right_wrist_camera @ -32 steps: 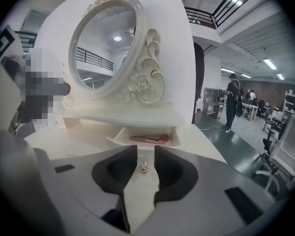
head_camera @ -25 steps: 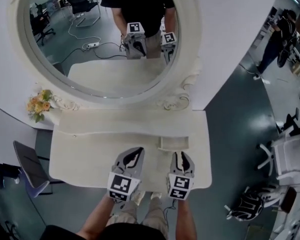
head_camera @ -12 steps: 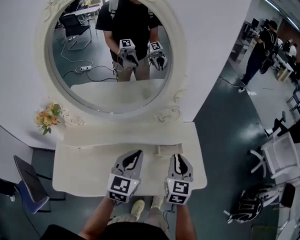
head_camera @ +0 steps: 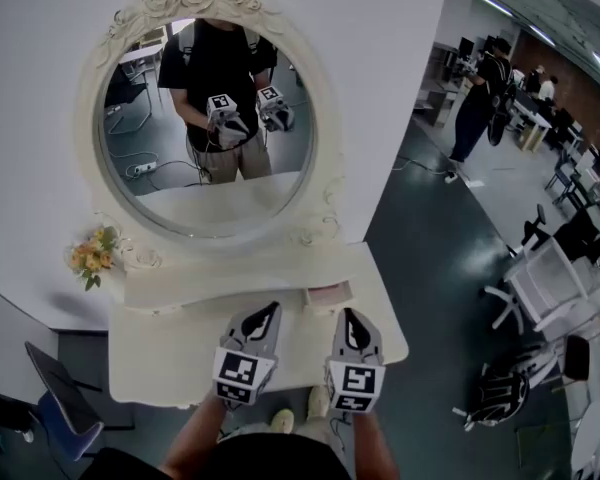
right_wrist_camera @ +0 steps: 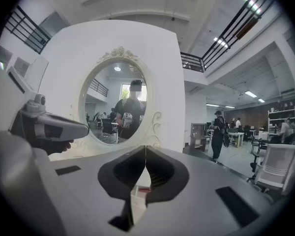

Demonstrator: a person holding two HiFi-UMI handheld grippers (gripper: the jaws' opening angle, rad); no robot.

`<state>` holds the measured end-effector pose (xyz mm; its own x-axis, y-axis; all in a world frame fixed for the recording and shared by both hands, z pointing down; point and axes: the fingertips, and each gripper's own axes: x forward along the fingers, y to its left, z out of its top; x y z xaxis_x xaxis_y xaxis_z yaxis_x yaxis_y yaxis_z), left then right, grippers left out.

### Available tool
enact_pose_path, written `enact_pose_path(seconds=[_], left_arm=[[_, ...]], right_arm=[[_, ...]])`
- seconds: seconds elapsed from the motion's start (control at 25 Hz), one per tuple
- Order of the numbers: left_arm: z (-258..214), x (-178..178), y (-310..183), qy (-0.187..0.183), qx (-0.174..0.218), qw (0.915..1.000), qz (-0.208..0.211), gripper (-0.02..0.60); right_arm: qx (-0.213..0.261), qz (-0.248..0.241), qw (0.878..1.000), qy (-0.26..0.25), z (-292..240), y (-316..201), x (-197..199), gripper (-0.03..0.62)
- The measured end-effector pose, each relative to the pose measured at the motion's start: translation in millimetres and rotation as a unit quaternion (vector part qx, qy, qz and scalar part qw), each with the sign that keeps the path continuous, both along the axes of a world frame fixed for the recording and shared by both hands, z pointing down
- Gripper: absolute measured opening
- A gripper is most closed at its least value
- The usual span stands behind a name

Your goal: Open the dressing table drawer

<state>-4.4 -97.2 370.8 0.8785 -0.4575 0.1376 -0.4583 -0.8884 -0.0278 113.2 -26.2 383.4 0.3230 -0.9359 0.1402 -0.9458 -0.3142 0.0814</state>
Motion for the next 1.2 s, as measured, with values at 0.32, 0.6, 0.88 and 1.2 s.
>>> enact_pose_path(seconds=[0.32, 0.6, 0.88, 1.2], left_arm=[[-4.2, -11.3, 14.1, 0.006, 0.006, 0.9998, 0.016, 0.003], [-3.9, -10.1, 20.6, 0.006, 0.005, 0.9997, 0.023, 0.002], [0.2, -12.1, 22.7, 0.003, 0.001, 0.9997, 0.023, 0.002], [2.0, -9.9, 22.2, 0.002, -0.002, 0.9997, 0.023, 0.002]], right_arm=[[0.003, 0.012, 1.000, 0.005, -2.6, 29.1, -12.0, -0.002], [0.009, 0.010, 1.000, 0.012, -13.4, 31.8, -18.9, -0.002], [0.006, 0.010, 1.000, 0.006, -7.4, 34.5, -17.5, -0.002], [0.006, 0.011, 1.000, 0.005, -5.8, 33.1, -13.8, -0.002]])
